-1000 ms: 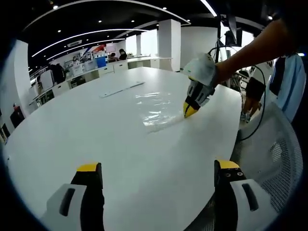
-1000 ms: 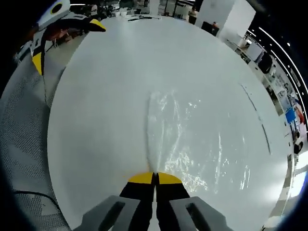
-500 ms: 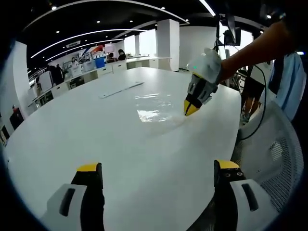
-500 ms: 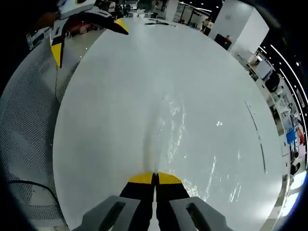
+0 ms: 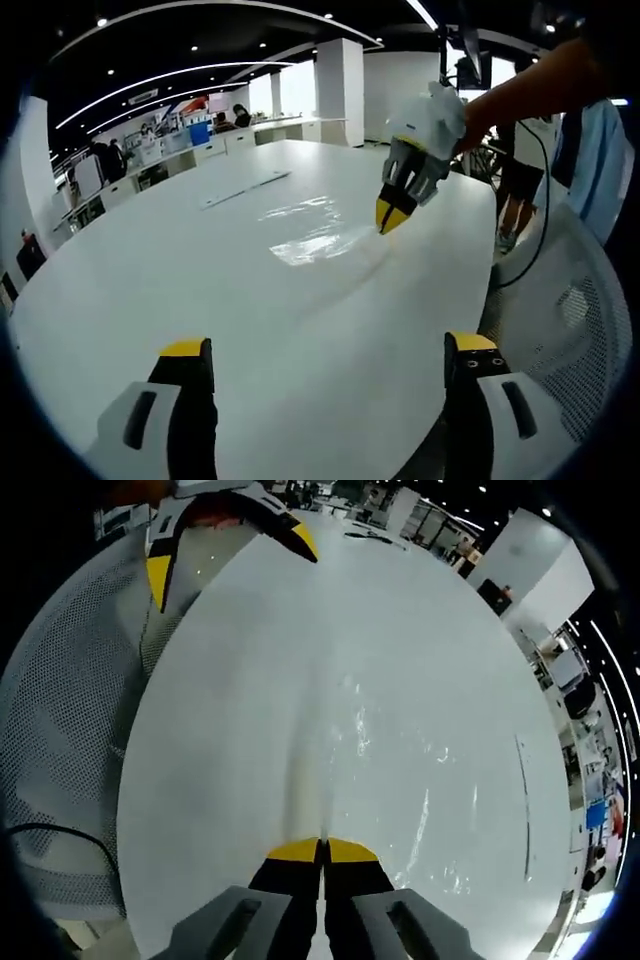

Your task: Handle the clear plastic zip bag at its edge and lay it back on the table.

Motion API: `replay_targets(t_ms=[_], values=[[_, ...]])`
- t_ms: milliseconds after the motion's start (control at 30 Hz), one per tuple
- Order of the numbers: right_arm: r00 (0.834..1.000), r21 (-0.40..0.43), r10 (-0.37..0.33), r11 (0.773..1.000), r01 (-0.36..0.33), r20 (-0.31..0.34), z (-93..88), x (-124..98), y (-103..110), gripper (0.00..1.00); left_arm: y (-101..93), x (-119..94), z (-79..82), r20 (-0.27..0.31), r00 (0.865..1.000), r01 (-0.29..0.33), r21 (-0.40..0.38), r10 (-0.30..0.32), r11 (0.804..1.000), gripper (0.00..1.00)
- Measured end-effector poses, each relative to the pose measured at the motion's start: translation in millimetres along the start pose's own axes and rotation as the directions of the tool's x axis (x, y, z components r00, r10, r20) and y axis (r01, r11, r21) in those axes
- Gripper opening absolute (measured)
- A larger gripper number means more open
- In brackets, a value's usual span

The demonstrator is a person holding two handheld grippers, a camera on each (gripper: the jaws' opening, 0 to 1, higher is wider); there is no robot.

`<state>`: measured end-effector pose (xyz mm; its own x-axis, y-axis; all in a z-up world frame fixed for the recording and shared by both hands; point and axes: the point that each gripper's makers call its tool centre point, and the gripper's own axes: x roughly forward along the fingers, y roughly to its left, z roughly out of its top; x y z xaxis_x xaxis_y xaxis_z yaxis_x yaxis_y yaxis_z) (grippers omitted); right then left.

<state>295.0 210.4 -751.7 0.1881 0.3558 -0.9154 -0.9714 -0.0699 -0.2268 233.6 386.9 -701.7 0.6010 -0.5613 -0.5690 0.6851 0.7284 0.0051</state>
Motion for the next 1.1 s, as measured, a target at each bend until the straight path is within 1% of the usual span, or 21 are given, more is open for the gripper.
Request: replay_targets(t_ms=[167, 267, 467, 667, 833, 933, 1000, 1100], values=[[1.0, -0.026, -0.006, 1.0, 0.006, -0.005, 1.2, -2.2, -0.2, 0.0, -1.2, 0.7, 0.9, 0.0, 1.0, 0.006, 0.009, -0.006, 1.0, 0.94], [1.0, -0.06, -0.004, 0.998, 0.003, -0.025, 1.4, -4.5, 3.5, 0.0, -2.2, 1.5, 1.2, -0.003, 1.0, 0.01, 0.017, -0.01, 1.0, 0.94], [1.0, -0.095, -0.006, 0.995, 0.004, -0.025, 4.9, -9.6, 3.5, 0.0, -2.5, 2.6, 3.2, -0.005, 1.0, 0.015, 0.028, -0.015, 0.999, 0.94], [1.0, -0.11, -0.007, 0.994, 0.004, -0.028, 4.7, -16.4, 2.8, 0.0, -3.1, 4.2, 4.4, -0.01, 1.0, 0.02, 0.041, -0.019, 0.999, 0.93], [1.0, -0.133, -0.008, 0.991, 0.004, -0.027, 3.3, -16.4, 4.6, 0.0, -5.4, 7.2, 5.6, -0.018, 0.999, 0.033, 0.055, -0.032, 0.998, 0.91], [1.0, -0.16, -0.008, 0.987, 0.003, -0.03, 4.6, -21.5, 8.8, 0.0, -9.4, 8.3, 7.7, -0.017, 0.999, 0.039, 0.062, -0.038, 0.997, 0.91], [0.999, -0.174, -0.01, 0.985, 0.004, -0.033, 3.6, -23.4, 6.6, 0.0, -9.8, 9.1, 7.8, -0.019, 0.999, 0.042, 0.067, -0.041, 0.997, 0.9], [0.999, -0.179, -0.015, 0.984, 0.009, -0.029, 7.6, -27.5, 9.8, 0.0, -11.5, 10.4, 8.2, -0.02, 0.999, 0.051, 0.074, -0.049, 0.996, 0.88]])
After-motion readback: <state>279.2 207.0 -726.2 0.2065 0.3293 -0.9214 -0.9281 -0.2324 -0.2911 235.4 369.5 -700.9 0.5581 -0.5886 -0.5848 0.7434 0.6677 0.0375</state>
